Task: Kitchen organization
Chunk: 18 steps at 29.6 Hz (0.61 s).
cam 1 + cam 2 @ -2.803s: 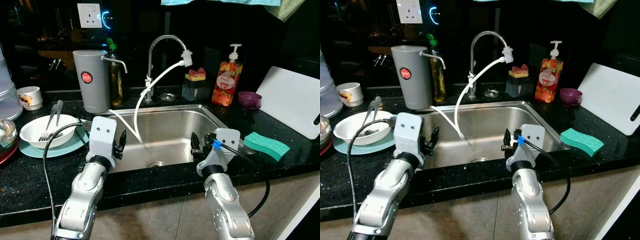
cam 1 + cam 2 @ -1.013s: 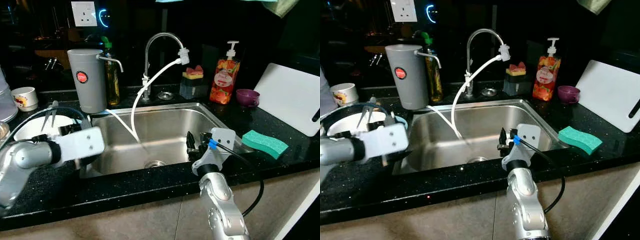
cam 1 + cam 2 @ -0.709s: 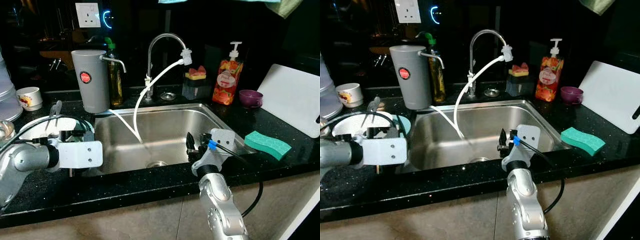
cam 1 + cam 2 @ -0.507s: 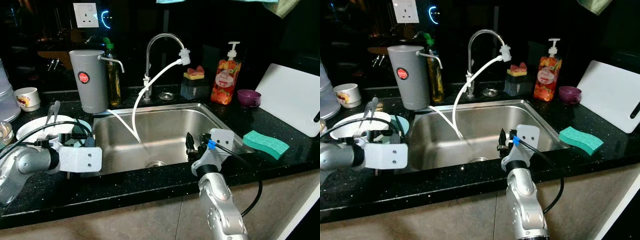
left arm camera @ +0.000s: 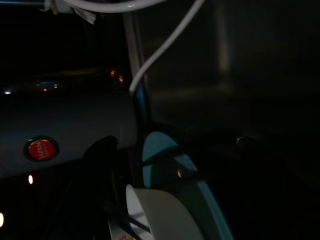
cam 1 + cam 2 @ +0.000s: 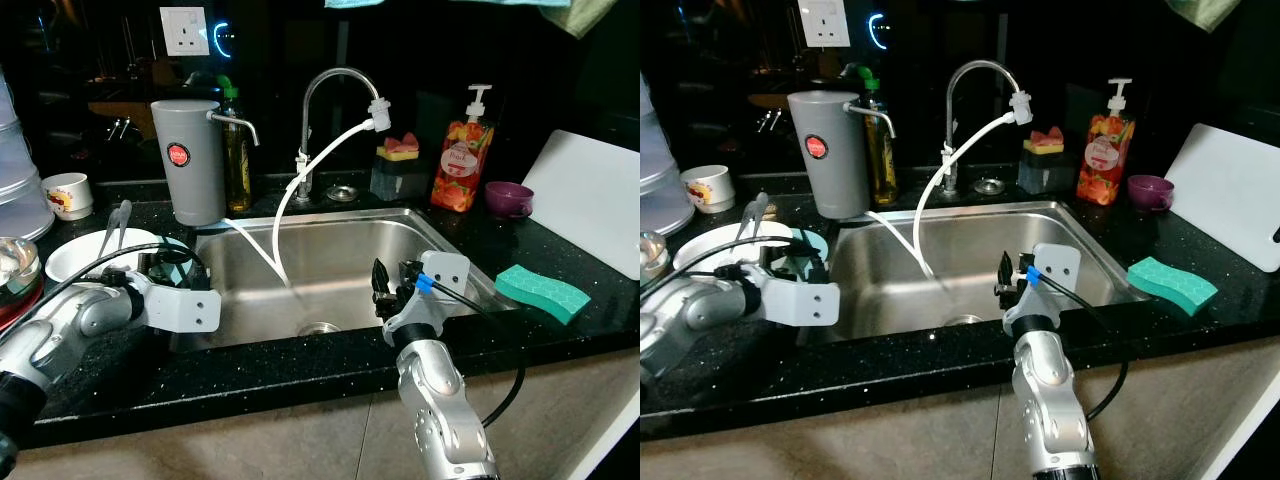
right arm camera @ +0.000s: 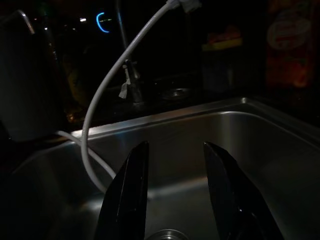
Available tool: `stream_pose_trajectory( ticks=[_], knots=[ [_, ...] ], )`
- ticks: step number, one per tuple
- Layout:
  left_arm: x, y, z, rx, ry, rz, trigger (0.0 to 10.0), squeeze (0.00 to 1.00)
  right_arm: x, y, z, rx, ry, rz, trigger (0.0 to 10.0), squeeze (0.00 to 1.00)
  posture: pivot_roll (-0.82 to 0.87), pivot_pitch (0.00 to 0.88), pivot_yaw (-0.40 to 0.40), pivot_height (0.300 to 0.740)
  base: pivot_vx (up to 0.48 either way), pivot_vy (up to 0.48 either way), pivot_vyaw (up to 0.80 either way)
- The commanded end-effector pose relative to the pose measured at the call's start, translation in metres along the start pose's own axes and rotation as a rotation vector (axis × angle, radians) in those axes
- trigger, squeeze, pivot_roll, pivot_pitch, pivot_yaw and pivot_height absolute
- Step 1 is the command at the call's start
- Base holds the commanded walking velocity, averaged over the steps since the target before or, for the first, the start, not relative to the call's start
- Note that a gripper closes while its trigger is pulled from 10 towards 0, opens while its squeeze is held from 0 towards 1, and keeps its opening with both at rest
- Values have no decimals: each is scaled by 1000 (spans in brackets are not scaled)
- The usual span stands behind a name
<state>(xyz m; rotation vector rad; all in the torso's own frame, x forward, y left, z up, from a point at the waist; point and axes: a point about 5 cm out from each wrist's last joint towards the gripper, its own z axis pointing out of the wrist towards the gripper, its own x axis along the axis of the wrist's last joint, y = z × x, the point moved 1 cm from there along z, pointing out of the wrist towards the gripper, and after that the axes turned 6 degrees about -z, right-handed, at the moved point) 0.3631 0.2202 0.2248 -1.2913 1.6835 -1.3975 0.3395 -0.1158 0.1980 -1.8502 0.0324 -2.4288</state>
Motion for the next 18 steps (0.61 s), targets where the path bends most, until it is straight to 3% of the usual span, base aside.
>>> stream_pose_trajectory(
  ticks=[1, 10, 15, 17, 18],
  knots=[
    [2, 2, 8, 7, 7, 25, 10000, 0, 1, -1, 3, 3, 7, 0, 10000, 0, 177, 0, -34, 740, 0, 0, 0],
    [0, 9, 25, 17, 12, 59, 10000, 0, 5, 0, 4, 3, 19, 6, 10000, 0, 175, 0, -35, 740, 0, 0, 0],
    [-5, 19, 35, 13, -25, 110, 10000, 0, 5, -2, 4, 6, 20, 11, 10000, 0, 170, 0, -37, 740, 0, 0, 0],
    [-6, 19, 36, 24, -26, 104, 9647, 0, 5, -2, 4, 6, 21, 12, 10000, 0, 170, 0, -37, 740, 0, 0, 0],
    [-5, 18, 37, 40, -24, 113, 8627, 0, 6, -2, 4, 6, 21, 12, 10000, 0, 170, 0, -37, 740, 0, 0, 0]
  ],
)
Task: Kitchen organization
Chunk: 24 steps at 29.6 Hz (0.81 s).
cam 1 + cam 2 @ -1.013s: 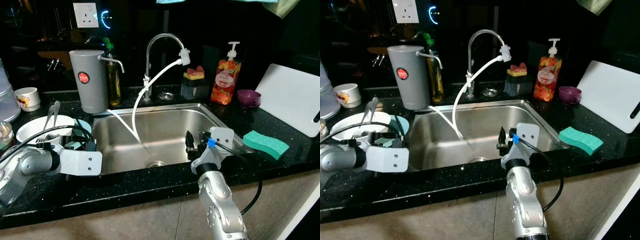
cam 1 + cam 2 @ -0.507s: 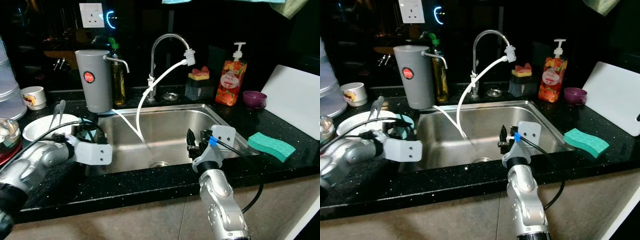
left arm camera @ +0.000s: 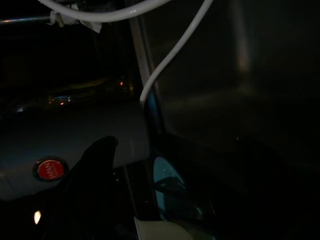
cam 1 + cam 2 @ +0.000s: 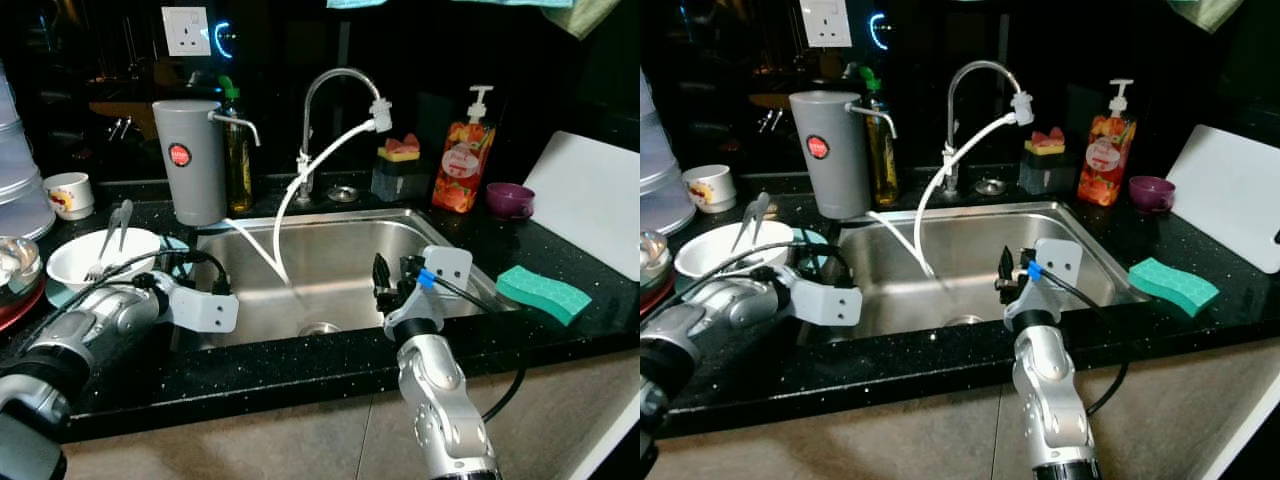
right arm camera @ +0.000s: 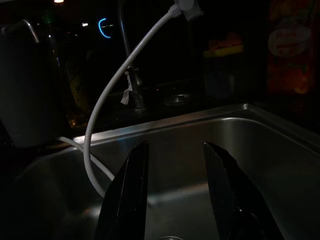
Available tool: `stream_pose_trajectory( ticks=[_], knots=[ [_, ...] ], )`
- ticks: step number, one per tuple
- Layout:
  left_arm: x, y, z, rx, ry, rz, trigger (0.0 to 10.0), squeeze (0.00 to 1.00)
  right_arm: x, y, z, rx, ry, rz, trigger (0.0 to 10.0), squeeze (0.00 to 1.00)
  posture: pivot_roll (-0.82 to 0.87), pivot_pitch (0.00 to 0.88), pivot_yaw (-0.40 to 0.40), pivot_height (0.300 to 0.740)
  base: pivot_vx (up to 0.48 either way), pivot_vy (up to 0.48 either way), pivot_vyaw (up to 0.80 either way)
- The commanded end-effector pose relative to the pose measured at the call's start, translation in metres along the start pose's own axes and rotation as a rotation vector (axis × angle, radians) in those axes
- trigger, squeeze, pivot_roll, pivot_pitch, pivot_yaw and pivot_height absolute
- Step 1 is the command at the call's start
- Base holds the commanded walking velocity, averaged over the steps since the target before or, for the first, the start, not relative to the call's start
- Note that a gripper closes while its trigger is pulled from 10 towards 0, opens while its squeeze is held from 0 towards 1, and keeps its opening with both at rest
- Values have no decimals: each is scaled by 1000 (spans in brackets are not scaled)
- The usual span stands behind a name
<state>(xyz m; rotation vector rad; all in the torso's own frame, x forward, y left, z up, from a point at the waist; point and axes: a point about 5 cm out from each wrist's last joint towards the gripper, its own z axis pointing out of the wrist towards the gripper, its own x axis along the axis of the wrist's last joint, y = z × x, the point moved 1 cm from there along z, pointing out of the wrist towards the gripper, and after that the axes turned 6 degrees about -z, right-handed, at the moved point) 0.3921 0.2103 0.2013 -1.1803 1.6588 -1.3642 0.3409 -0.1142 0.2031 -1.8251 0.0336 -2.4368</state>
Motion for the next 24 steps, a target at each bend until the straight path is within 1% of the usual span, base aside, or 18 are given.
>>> stream_pose_trajectory(
  ticks=[1, 2, 3, 4, 5, 6, 7, 8, 9, 10, 11, 15, 18, 23, 24],
  knots=[
    [0, 5, 1, -15, -3, 23, 8627, 0, 1, 0, 1, 0, 5, 5, 10000, 0, 170, 0, -37, 740, 0, 0, 0],
    [1, 3, 4, 18, 1, 40, 6824, 0, 1, 1, 1, -1, 6, 5, 10000, 0, 167, 0, -40, 740, 0, 0, 0],
    [1, 3, 4, 18, 1, 40, 6824, 0, 1, 1, 1, -1, 6, 5, 10000, 0, 167, 0, -40, 740, 0, 0, 0],
    [1, 2, 5, 32, 3, 47, 5020, 0, 1, 1, 1, -1, 6, 4, 10000, 0, 167, 0, -40, 740, 0, 0, 0],
    [1, 1, 6, 49, 4, 59, 3882, 0, 2, 1, 1, -1, 6, 4, 10000, 0, 167, 0, -40, 740, 0, 0, 0],
    [1, 1, 6, 49, 4, 59, 3882, 0, 2, 1, 1, -1, 6, 4, 10000, 0, 167, 0, -40, 740, 0, 0, 0],
    [1, 0, 6, 62, 4, 68, 3373, 0, 2, 1, 1, 0, 6, 4, 10000, 0, 167, 0, -40, 740, 0, 0, 0],
    [1, -1, 6, 69, 4, 73, 3373, 0, 2, 1, 1, 0, 6, 4, 10000, 0, 167, 0, -40, 740, 0, 0, 0],
    [0, -2, 7, 79, 0, 86, 1059, 0, 2, 1, 1, 0, 7, 5, 10000, 0, 167, 0, -40, 740, 0, 0, 0],
    [0, -2, 7, 85, -3, 94, 1059, 0, 2, 0, 1, 0, 7, 5, 10000, 0, 167, 0, -40, 740, 0, 0, 0],
    [-1, -4, 7, 97, -8, 97, 0, 0, 2, 0, 1, 0, 7, 7, 10000, 0, 167, 0, -38, 740, 0, 0, 0],
    [-3, -7, 7, 115, -16, 105, 0, 0, 2, -1, 1, 1, 7, 9, 10000, 0, 167, 0, -38, 740, 0, 0, 0],
    [-5, -8, 7, 119, -33, 131, 0, 0, 1, -1, 0, 2, 5, 10, 10000, 0, 169, 0, -39, 740, 0, 0, 0],
    [-2, -12, 8, 149, -14, 143, 0, 0, 1, -1, 1, 3, 3, 9, 10000, 0, 169, 0, -39, 740, 0, 0, 0],
    [1, -18, 10, 196, -4, 146, 7647, 0, 1, -1, 0, 3, 3, 9, 10000, 0, 170, 3, -41, 740, 0, 0, 0]
  ],
)
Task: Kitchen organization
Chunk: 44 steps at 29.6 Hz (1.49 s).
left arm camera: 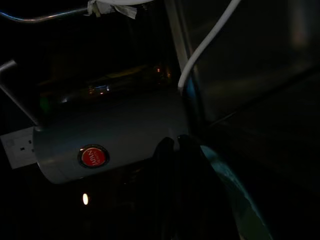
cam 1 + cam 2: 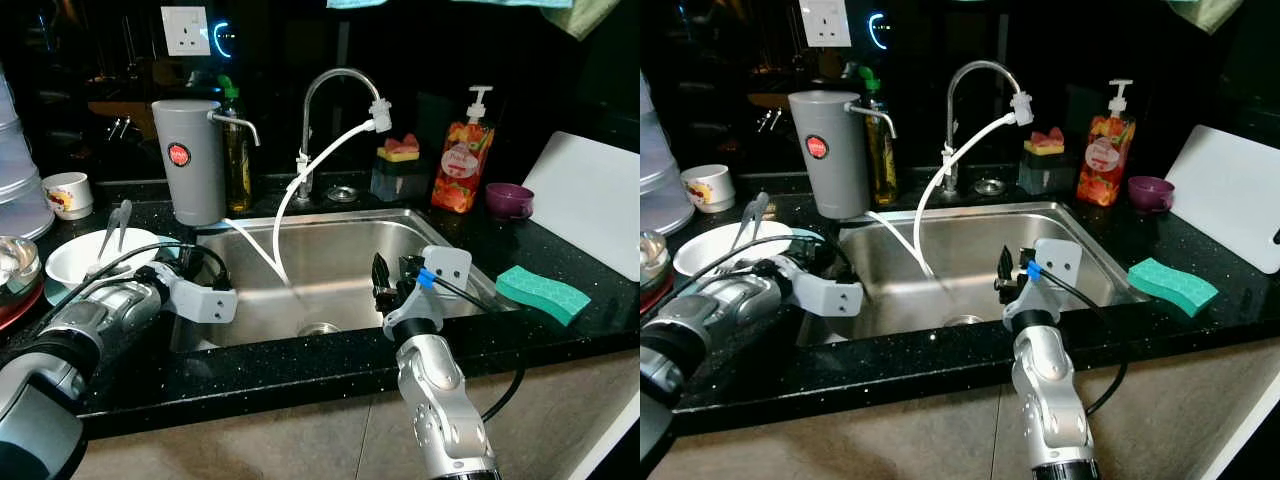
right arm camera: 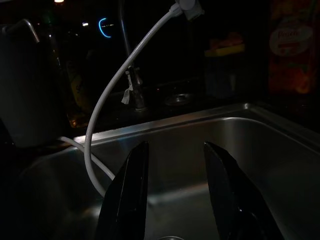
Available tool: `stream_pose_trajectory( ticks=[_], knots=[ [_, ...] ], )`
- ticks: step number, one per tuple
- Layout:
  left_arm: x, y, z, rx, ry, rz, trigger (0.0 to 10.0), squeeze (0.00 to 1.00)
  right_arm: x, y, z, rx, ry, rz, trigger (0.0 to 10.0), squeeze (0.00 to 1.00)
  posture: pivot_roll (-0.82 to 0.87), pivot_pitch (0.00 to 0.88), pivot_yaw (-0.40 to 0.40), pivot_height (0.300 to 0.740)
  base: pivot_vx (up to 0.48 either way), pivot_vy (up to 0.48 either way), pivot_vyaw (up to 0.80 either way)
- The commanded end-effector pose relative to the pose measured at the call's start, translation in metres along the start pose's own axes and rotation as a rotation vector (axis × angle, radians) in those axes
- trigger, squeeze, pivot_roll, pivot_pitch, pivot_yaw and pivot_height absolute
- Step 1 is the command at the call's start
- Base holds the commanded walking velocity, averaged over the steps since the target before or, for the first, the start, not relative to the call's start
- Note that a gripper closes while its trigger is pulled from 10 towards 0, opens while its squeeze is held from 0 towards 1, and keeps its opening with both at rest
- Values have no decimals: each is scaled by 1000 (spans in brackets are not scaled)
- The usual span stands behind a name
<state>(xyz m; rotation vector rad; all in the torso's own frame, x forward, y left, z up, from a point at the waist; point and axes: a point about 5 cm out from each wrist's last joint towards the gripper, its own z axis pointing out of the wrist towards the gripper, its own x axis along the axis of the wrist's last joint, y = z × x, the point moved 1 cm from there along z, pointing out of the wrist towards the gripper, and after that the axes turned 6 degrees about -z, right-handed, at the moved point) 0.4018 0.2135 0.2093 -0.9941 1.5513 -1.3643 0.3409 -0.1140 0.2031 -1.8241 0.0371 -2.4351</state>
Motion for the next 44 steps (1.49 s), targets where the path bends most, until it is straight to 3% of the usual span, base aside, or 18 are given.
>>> stream_pose_trajectory(
  ticks=[1, 2, 3, 13, 18, 21, 24, 26, 28, 29, 31, 32, 33, 35, 37, 41, 42, 44],
  knots=[
    [8, -12, 6, 81, 29, 25, 7647, 0, 1, -1, 1, 4, 4, 6, 10000, 0, 170, 3, -41, 740, 0, 0, 0],
    [8, -12, 6, 81, 29, 25, 7647, 0, 1, -1, 1, 4, 4, 6, 10000, 0, 170, 3, -41, 740, 0, 0, 0],
    [10, -16, 7, 111, 38, 30, 10000, 0, 1, -1, 1, 5, 4, 6, 10000, 0, 170, 3, -41, 740, 0, 0, 0],
    [28, -49, 14, 299, 126, -75, 10000, 0, 1, -1, 0, 5, 0, 5, 10000, 0, 168, 6, -43, 740, 0, 0, 0],
    [48, -60, 16, 345, 229, -251, 10000, 0, 1, -1, 0, 8, -1, 2, 10000, 0, 163, 6, -46, 740, 0, 0, 0],
    [63, -63, 17, 340, 300, -438, 10000, 0, 1, -1, -1, 10, -1, 1, 10000, 0, 161, 8, -48, 740, 0, 0, 0],
    [67, -63, 18, 334, 316, -487, 10000, 0, 1, -1, -1, 11, 0, 1, 10000, 0, 161, 8, -48, 740, 0, 0, 0],
    [68, -60, 23, 302, 284, -761, 10000, 0, 4, 0, 0, 8, 9, 3, 10000, 0, 158, 8, -50, 740, 0, 0, 0],
    [68, -60, 23, 302, 284, -761, 10000, 0, 4, 0, 0, 8, 9, 3, 10000, 0, 158, 8, -50, 740, 0, 0, 0],
    [68, -59, 24, 291, 279, -842, 10000, 231, 4, 0, 0, 7, 13, 4, 10000, 0, 158, 8, -50, 740, 0, 0, 0],
    [68, -59, 24, 291, 279, -842, 10000, 231, 4, 0, 0, 7, 13, 4, 10000, 0, 158, 8, -50, 740, 0, 0, 0],
    [69, -58, 25, 281, 283, -971, 10000, 1000, 5, 0, 0, 6, 16, 4, 10000, 0, 148, 9, -45, 740, 0, 0, 0],
    [69, -58, 25, 281, 283, -971, 10000, 1000, 5, 0, 0, 6, 16, 4, 10000, 0, 148, 9, -45, 740, 0, 0, 0],
    [71, -55, 26, 274, 288, -1095, 10000, 1000, 6, 1, 0, 4, 17, 3, 10000, 0, 148, 10, -46, 740, 0, 0, 0],
    [72, -52, 24, 277, 297, -1295, 10000, 1000, 6, 1, -2, 4, 14, 2, 10000, 0, 145, 15, -47, 740, 0, 0, 0],
    [70, -53, 23, 297, 299, -1336, 10000, 1000, 5, 1, -2, 5, 12, 1, 10000, 0, 144, 18, -48, 740, 0, 0, 0],
    [62, -63, 16, 398, 271, -1381, 10000, 0, 5, 1, -3, 7, 9, -1, 10000, 0, 141, 27, -47, 740, 0, 0, 0],
    [56, -66, 12, 447, 224, -1381, 10000, 0, 5, 0, -4, 7, 9, 0, 10000, 0, 139, 30, -45, 740, 0, 0, 0]
  ],
)
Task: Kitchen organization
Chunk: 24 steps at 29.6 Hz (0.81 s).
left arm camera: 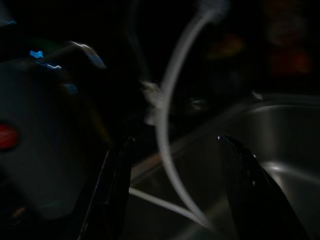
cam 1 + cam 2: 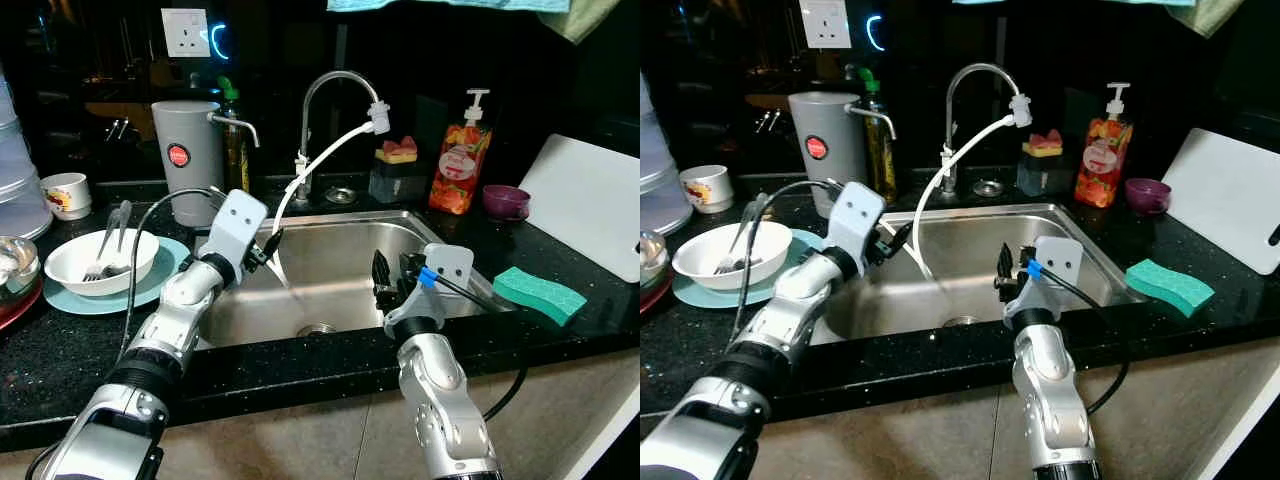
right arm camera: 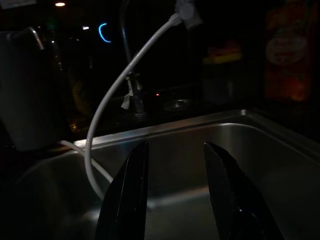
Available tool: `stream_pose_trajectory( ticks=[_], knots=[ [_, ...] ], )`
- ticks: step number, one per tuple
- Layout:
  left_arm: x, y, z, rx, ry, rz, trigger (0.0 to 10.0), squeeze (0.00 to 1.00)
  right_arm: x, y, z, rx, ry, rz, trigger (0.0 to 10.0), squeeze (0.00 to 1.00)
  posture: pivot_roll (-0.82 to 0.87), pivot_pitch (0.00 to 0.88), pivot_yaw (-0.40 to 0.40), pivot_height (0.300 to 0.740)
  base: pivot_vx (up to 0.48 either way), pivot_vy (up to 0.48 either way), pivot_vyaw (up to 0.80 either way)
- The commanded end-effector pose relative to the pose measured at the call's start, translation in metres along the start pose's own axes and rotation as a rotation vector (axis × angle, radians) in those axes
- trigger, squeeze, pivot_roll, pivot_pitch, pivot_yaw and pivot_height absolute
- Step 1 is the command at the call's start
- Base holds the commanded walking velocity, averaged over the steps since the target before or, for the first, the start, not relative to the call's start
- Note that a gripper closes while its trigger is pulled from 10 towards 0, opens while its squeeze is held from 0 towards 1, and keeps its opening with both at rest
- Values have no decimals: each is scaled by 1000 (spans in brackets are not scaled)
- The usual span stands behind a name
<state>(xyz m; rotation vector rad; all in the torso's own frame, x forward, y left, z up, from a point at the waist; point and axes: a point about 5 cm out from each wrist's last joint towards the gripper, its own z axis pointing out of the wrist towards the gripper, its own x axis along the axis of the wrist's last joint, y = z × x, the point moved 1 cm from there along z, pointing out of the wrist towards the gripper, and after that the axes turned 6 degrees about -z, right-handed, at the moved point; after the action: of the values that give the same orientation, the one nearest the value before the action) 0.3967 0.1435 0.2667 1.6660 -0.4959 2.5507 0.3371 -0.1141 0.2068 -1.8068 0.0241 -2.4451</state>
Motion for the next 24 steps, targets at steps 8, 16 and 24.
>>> stream_pose_trajectory(
  ticks=[8, 16, 24],
  knots=[
    [-21, -4, -23, 16, -261, 141, 10000, 0, -1, 1, -4, -1, -16, 4, 10000, 0, 142, 41, -47, 740, 0, 0, 0],
    [-9, -34, -31, 164, -332, 173, 10000, 0, -2, 0, -3, 4, -22, 6, 10000, 0, 142, 41, -47, 740, 0, 0, 0],
    [-1, -52, -44, 133, -371, 256, 10000, 0, -2, 0, -3, 2, -22, 10, 10000, 0, 163, 49, -42, 740, 0, 0, 0]
  ],
)
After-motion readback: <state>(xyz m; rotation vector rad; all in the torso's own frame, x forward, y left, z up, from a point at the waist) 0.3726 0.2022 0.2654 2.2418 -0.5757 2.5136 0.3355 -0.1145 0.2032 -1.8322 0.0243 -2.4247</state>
